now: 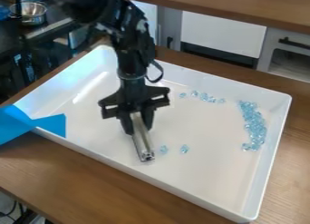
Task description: Sweep into pile
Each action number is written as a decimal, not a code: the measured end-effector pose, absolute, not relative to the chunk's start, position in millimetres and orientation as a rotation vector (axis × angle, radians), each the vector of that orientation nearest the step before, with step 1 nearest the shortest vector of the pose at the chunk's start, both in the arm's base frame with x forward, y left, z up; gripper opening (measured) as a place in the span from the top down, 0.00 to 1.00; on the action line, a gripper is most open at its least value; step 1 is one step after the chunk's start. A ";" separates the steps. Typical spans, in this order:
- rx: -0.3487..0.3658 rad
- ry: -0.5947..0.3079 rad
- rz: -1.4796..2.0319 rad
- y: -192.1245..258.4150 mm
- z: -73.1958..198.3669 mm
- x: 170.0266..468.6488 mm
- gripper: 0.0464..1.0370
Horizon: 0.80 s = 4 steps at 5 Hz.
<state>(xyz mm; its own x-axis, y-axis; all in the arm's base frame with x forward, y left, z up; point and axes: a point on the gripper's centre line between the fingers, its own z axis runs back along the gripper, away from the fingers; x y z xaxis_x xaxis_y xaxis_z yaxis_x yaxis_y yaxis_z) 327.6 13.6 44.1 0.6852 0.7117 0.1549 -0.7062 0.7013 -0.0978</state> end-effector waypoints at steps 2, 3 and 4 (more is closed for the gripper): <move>-0.033 -0.187 0.814 -7.1 41.4 340.1 0.67; -0.036 -0.186 0.832 -22.4 41.6 351.5 0.67; -0.045 -0.185 0.858 -38.7 40.6 362.5 0.67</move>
<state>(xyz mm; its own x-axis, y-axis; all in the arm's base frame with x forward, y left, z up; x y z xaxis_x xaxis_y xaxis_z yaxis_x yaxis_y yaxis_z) 362.5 -38.7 40.6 0.6389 0.7557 0.1440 -0.7479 0.6540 -0.1135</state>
